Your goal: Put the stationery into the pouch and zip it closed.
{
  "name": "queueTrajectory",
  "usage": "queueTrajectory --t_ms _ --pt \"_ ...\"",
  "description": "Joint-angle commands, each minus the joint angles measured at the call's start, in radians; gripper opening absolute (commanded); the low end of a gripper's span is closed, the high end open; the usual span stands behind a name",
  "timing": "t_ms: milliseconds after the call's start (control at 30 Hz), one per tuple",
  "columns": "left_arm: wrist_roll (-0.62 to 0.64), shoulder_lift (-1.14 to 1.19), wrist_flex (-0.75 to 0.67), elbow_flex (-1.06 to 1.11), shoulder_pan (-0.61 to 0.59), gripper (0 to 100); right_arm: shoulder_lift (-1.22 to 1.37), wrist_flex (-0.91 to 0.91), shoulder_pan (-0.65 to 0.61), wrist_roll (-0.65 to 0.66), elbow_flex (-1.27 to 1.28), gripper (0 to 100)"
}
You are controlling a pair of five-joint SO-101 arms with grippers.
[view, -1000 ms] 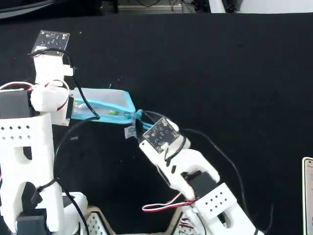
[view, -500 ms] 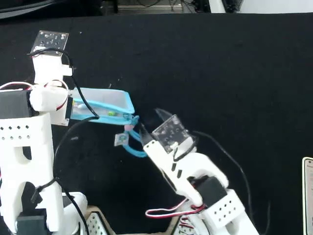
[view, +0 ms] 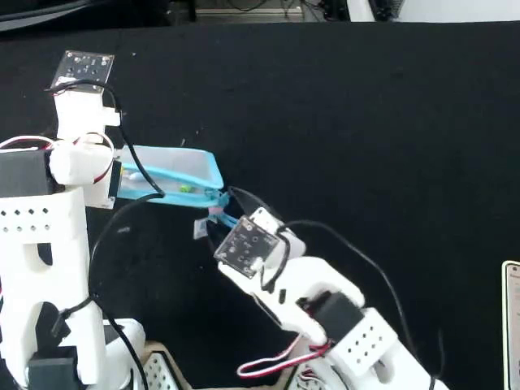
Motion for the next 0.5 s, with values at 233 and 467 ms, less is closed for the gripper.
queueTrajectory --t_ms 233,467 --pt "-0.002 -0.011 0.008 -0.013 -0.007 3 0.214 -0.094 0.034 0.044 -0.113 20.8" --pt "-0.002 -0.011 0.008 -0.013 -0.005 3 0.205 -0.091 0.052 0.035 -0.12 20.8"
